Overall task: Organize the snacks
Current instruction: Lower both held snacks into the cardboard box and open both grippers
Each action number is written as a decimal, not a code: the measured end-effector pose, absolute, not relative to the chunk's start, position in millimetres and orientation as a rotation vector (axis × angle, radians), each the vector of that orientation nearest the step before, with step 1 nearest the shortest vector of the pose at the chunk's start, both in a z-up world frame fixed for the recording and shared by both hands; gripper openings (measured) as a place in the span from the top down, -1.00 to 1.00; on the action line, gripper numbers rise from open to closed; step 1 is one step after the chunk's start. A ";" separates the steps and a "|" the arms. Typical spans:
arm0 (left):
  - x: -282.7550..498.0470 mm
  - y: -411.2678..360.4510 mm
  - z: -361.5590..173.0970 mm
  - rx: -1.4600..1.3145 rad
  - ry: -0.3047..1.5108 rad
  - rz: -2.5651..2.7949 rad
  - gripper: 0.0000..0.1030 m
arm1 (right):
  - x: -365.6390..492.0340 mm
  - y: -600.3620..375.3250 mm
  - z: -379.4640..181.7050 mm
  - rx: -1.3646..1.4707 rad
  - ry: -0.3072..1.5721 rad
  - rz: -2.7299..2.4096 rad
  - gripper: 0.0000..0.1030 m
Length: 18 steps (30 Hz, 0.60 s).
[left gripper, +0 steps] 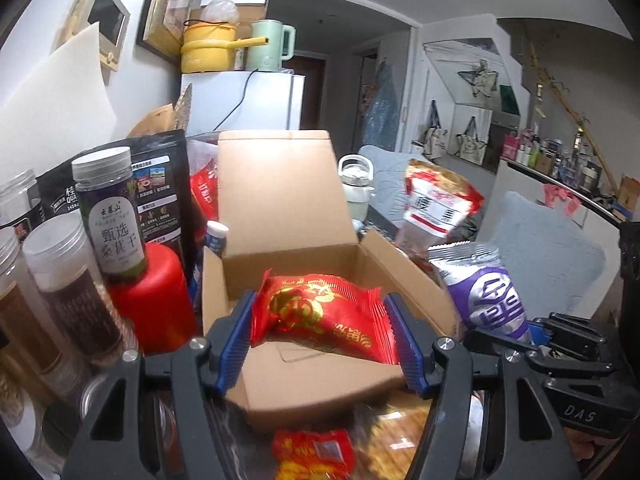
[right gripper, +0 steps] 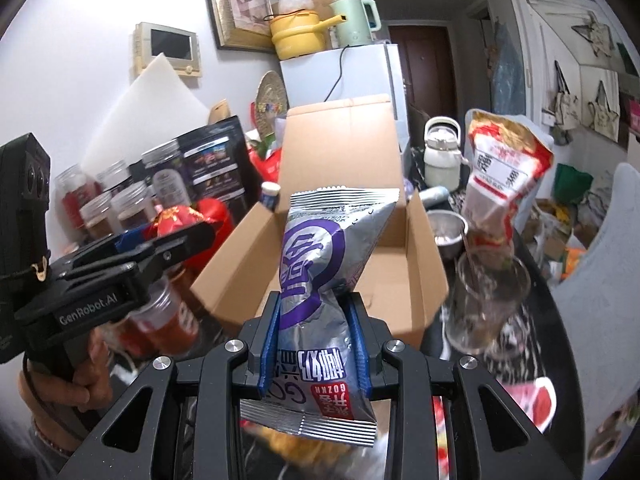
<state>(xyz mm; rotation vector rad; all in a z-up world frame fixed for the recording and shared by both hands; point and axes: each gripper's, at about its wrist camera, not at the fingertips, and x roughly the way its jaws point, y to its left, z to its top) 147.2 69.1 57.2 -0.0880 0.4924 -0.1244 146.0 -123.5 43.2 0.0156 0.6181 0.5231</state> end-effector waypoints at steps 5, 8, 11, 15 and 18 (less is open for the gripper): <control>176.6 73.5 49.4 -0.080 0.514 -0.092 -0.23 | 182.0 -118.6 38.6 0.025 0.628 0.536 0.40; 192.8 75.9 43.6 -0.083 0.540 -0.073 -0.23 | 206.0 -117.0 34.1 0.043 0.646 0.550 0.40; 205.0 76.9 36.6 -0.083 0.564 -0.063 -0.23 | 225.0 -114.2 29.5 0.047 0.665 0.557 0.39; 219.3 77.6 26.9 -0.074 0.599 -0.039 -0.23 | 243.8 -107.9 24.0 0.036 0.687 0.559 0.39; 231.3 78.8 19.3 -0.067 0.635 -0.023 -0.23 | 257.0 -103.1 16.3 0.035 0.716 0.556 0.39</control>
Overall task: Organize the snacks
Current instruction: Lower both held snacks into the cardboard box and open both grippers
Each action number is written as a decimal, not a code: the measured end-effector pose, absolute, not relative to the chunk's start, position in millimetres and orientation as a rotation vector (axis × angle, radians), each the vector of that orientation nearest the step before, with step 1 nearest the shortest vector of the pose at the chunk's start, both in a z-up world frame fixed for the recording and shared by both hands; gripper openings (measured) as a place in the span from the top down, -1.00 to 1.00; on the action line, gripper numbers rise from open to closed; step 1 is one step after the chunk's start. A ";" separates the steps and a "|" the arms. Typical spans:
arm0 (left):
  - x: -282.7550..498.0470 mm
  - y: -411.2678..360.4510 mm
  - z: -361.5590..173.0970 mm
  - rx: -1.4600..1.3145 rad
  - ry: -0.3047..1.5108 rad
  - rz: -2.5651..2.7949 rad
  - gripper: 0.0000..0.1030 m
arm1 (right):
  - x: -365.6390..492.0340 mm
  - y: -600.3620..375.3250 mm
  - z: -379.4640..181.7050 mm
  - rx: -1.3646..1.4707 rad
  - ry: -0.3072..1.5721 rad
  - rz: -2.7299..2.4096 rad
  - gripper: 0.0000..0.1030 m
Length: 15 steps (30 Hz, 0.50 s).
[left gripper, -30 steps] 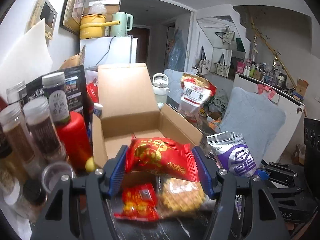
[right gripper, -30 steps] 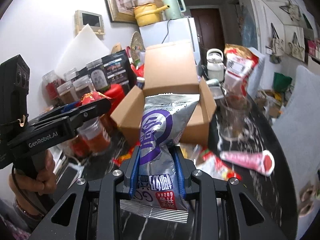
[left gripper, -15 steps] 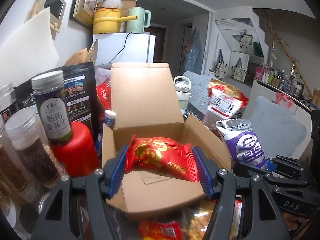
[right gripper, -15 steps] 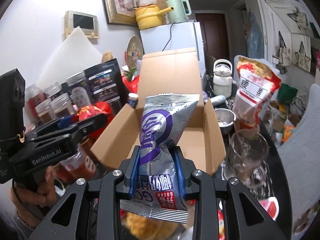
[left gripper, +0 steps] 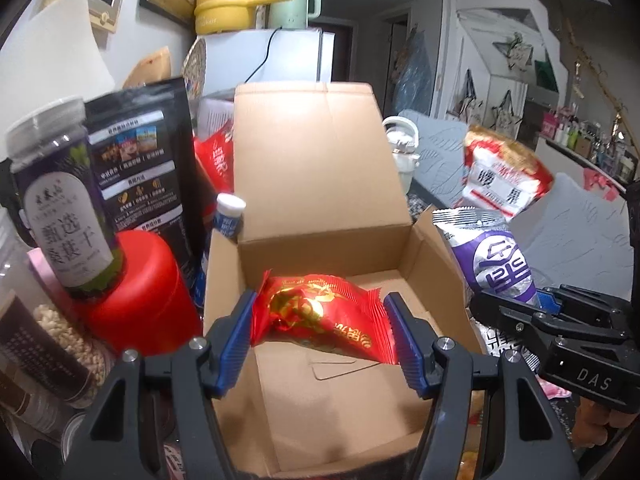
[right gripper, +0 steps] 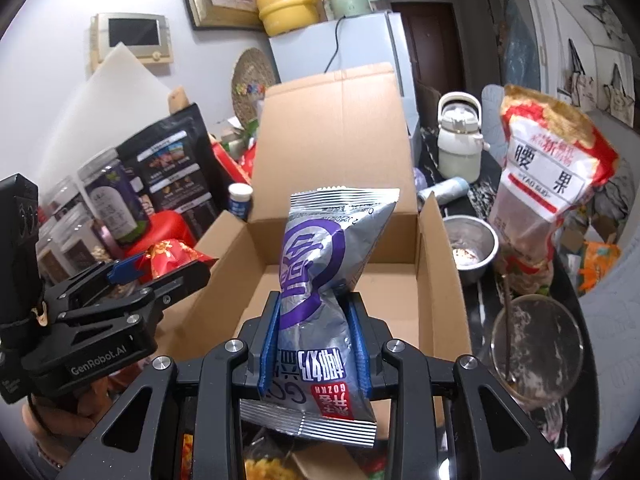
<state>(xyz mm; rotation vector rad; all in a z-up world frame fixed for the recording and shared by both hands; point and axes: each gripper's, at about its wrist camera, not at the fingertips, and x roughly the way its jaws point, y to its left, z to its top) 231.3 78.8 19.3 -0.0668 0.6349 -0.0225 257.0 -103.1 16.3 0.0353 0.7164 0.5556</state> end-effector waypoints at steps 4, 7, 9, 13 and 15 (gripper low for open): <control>243.5 81.7 7.3 -0.064 0.675 -0.007 -0.23 | 266.7 -98.7 3.9 0.021 0.746 0.535 0.39; 251.6 84.0 -1.9 -0.071 0.719 -0.010 -0.23 | 271.7 -96.2 -4.7 0.007 0.773 0.525 0.39; 253.8 85.1 -5.0 -0.078 0.735 -0.009 -0.23 | 274.1 -95.6 -8.3 0.012 0.788 0.532 0.39; 256.6 84.7 -7.4 -0.055 0.757 0.009 -0.23 | 275.6 -95.6 -9.5 0.007 0.794 0.523 0.37; 258.2 84.3 -8.8 -0.046 0.766 0.015 -0.23 | 276.7 -95.0 -9.6 0.001 0.803 0.519 0.37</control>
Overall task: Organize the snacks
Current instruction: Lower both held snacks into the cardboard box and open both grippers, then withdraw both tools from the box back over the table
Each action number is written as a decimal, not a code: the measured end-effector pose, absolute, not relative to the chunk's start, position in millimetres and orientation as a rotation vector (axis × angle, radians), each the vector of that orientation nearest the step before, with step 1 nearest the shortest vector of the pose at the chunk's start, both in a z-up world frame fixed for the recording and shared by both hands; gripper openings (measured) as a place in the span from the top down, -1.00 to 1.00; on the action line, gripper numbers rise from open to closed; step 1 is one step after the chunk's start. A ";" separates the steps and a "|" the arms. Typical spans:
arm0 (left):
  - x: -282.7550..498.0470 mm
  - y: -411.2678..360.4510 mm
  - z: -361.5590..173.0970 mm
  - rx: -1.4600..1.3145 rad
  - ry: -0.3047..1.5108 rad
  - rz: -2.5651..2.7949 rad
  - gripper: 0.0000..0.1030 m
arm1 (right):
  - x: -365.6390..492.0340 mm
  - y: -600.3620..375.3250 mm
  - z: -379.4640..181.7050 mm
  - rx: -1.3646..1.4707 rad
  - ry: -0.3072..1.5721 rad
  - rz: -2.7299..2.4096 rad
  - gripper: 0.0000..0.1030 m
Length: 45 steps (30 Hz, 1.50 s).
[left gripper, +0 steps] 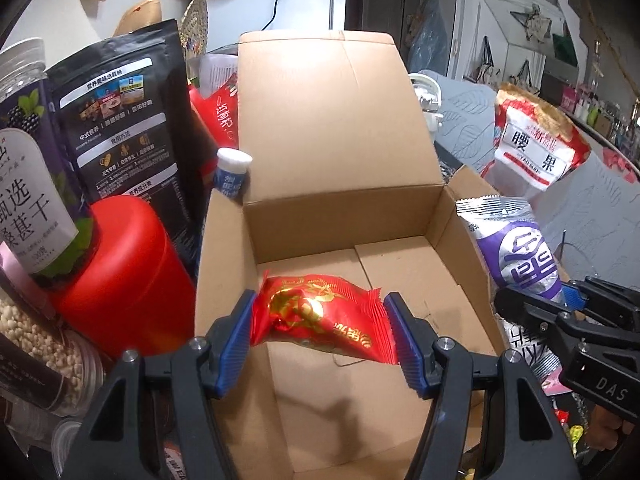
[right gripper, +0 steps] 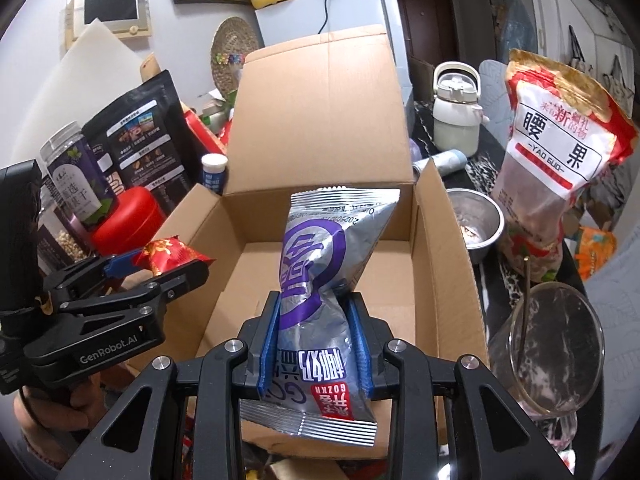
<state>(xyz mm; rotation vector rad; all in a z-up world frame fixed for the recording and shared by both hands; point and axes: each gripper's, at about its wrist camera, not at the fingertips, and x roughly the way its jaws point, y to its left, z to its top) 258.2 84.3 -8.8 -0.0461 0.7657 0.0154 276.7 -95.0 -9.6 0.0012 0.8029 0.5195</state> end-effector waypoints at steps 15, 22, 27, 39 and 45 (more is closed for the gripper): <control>258.9 86.7 -7.3 -0.046 0.834 0.072 -0.62 | 266.0 -96.9 -0.8 -0.045 0.792 0.466 0.00; 248.8 83.7 9.2 -0.047 0.809 0.068 -0.62 | 255.0 -103.4 12.7 -0.044 0.777 0.451 0.00; 233.1 78.9 30.9 -0.031 0.765 0.064 -0.62 | 242.8 -106.2 30.3 -0.048 0.749 0.449 0.00; 180.8 73.0 87.0 -0.010 0.650 0.056 -0.62 | 192.5 -116.3 77.6 -0.054 0.653 0.444 -0.05; 147.2 66.2 107.9 0.012 0.590 0.031 -0.62 | 161.2 -121.4 94.2 -0.044 0.609 0.457 -0.10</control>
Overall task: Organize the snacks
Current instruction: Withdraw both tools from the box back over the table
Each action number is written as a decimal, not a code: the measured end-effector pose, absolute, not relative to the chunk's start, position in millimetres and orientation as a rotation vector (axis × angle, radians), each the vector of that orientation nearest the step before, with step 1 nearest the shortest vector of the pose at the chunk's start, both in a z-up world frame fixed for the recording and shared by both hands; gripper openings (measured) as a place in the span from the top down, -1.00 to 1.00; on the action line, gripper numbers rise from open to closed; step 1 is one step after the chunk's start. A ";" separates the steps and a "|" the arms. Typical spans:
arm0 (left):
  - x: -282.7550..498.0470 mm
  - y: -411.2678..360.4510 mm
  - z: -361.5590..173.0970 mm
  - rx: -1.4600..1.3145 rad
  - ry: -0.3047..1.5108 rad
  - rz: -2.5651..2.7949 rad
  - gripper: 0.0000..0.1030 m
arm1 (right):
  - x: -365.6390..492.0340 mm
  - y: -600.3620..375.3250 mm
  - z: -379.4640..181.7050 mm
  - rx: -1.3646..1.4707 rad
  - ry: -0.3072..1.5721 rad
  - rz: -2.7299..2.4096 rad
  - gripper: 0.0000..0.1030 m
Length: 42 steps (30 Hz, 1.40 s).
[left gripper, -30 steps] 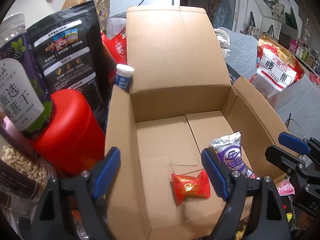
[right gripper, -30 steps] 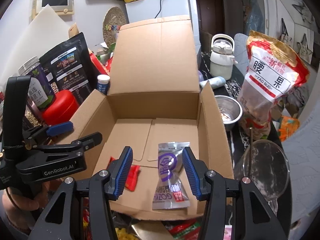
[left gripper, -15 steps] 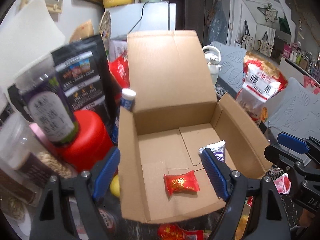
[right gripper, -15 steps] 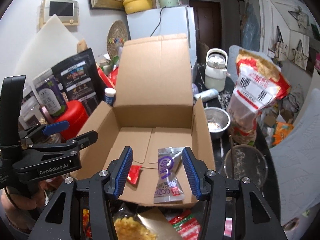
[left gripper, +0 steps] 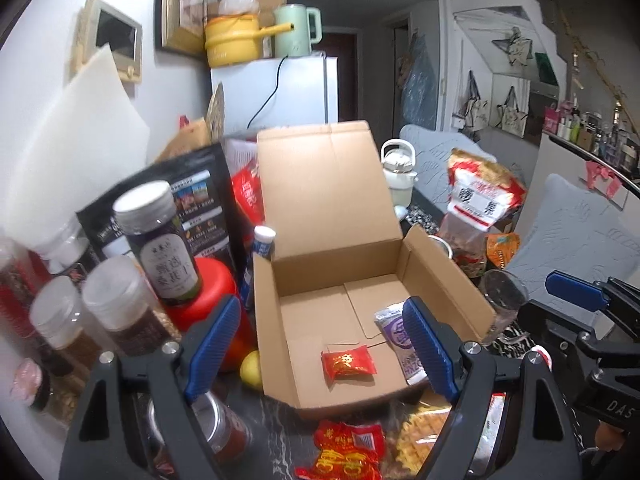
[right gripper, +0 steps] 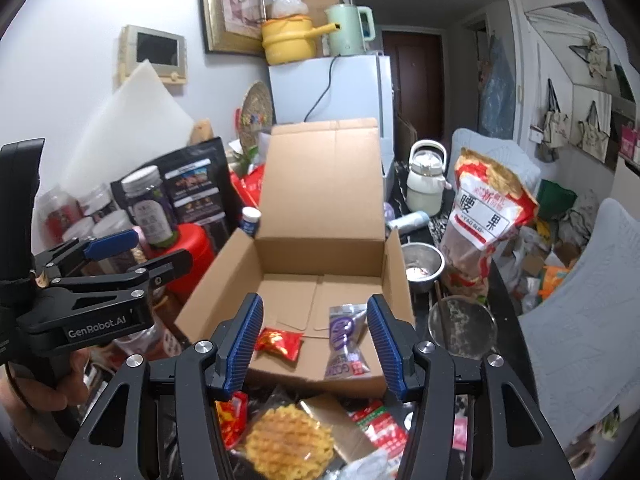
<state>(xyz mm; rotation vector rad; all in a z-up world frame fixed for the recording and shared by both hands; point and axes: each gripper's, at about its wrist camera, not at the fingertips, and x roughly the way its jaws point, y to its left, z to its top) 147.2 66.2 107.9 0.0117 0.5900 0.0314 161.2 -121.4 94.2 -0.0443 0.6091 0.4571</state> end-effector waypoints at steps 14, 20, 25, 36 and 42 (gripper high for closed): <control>75.6 53.1 124.7 0.036 0.528 -0.021 -0.66 | 88.8 -140.7 113.6 -0.020 0.525 0.446 -0.76; 49.0 45.3 121.7 0.062 0.511 -0.047 -0.88 | 57.9 -148.0 111.7 -0.022 0.501 0.439 -0.82; 37.3 41.6 113.7 0.058 0.549 -0.096 -0.88 | 40.1 -154.5 107.2 -0.011 0.498 0.433 -0.82; 22.4 36.8 90.7 0.052 0.574 -0.163 -0.88 | 6.2 -164.9 90.0 -0.018 0.500 0.390 -0.82; 19.7 34.7 68.8 0.046 0.632 -0.182 -0.88 | -6.8 -171.3 73.5 0.009 0.530 0.369 -0.83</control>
